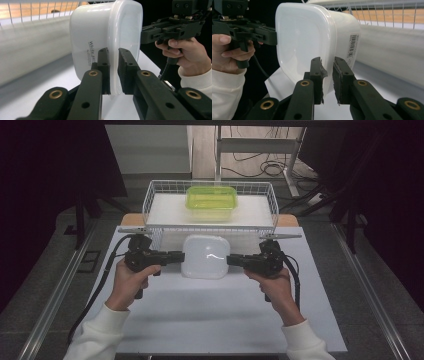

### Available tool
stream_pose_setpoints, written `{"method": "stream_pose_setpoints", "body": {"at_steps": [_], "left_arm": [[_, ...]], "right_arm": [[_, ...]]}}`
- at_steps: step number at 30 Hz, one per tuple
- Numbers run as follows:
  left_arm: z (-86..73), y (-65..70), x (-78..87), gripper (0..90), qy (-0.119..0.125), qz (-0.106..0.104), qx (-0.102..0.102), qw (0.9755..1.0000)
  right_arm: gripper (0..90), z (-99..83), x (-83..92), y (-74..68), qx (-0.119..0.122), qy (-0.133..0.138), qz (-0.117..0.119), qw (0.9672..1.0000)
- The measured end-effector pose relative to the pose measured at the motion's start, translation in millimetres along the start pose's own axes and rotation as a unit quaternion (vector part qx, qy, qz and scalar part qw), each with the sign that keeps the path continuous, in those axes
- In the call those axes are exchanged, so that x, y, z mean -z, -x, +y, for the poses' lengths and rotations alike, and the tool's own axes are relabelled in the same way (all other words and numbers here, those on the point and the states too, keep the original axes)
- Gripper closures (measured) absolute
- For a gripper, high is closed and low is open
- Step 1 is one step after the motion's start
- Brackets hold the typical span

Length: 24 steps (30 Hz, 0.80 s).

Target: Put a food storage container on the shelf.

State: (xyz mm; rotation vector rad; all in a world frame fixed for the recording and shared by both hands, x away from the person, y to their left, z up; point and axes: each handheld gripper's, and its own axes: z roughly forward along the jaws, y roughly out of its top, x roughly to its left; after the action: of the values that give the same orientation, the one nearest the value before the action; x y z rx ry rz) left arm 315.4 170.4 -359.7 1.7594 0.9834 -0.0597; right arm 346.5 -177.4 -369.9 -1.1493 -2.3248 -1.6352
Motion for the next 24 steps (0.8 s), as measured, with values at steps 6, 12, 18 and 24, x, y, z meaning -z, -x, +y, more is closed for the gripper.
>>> {"method": "stream_pose_setpoints", "body": {"at_steps": [6,12,18,24], "left_arm": [[15.4,2.7,4.2,80.6,0.008,0.001,-0.007,0.9999],[31.3,5.2,8.8,80.5,0.017,0.002,-0.016,0.9997],[49.4,7.1,12.6,80.4,0.024,0.002,-0.026,0.9994],[68.3,5.5,13.7,80.4,0.027,0.0,-0.032,0.9991]], "right_arm": [[77.9,16.3,6.1,-5.4,0.009,0.009,-0.004,0.9999],[78.1,34.6,12.4,-12.0,0.022,0.018,-0.01,0.9995],[78.1,51.3,17.1,-15.9,0.033,0.026,-0.017,0.999],[78.1,69.2,20.4,-17.9,0.039,0.029,-0.026,0.9985]]}}
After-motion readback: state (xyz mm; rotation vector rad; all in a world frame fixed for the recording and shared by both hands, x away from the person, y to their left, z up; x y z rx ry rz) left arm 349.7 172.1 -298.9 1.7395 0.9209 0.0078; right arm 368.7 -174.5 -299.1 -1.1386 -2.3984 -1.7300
